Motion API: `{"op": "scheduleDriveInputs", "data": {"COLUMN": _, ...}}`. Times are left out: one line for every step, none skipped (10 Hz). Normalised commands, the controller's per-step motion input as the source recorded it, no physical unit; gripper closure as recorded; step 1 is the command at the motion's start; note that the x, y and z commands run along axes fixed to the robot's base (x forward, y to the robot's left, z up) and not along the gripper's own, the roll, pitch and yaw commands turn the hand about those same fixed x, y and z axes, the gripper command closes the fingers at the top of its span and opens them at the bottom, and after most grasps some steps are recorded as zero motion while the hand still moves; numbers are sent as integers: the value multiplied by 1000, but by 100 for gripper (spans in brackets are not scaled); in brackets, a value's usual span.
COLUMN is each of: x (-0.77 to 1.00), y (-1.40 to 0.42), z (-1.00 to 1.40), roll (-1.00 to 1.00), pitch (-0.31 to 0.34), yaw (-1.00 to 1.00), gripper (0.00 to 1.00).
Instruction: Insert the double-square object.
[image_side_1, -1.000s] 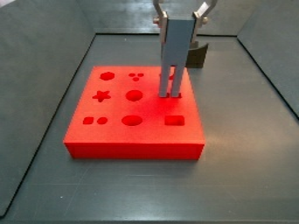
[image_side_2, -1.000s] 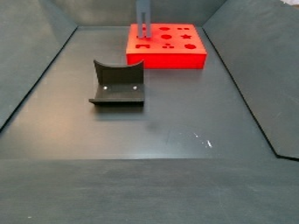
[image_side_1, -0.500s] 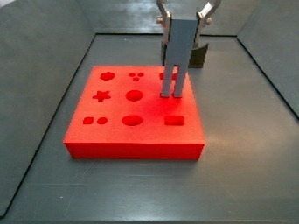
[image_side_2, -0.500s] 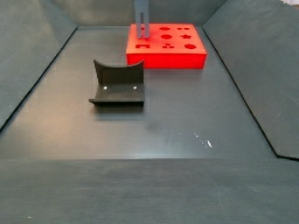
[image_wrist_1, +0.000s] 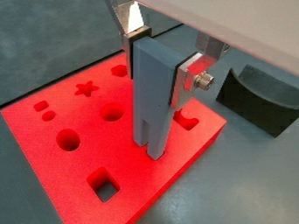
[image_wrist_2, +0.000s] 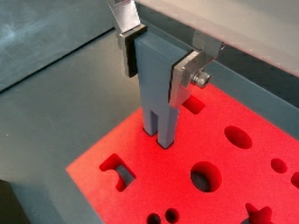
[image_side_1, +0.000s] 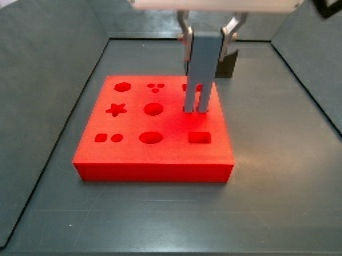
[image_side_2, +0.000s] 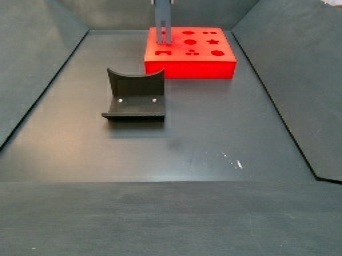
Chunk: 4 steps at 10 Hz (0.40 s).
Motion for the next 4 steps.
{"op": "scheduleDriveInputs", "data": {"x": 0, "y": 0, "z": -691, "roll": 24, "pitch": -73, "yaw": 0, "gripper": 100}}
{"op": "scheduleDriveInputs", "data": {"x": 0, "y": 0, "z": -711, "roll": 0, "pitch": -157, "yaw": -9, "gripper": 100}}
{"op": "scheduleDriveInputs", "data": {"x": 0, "y": 0, "z": -283, "roll": -189, "pitch": -186, "yaw": 0, "gripper": 100}}
{"op": "scheduleDriveInputs", "data": {"x": 11, "y": 26, "z": 0, "roll": -37, "pitch": 6, "yaw": -29, "gripper": 100}}
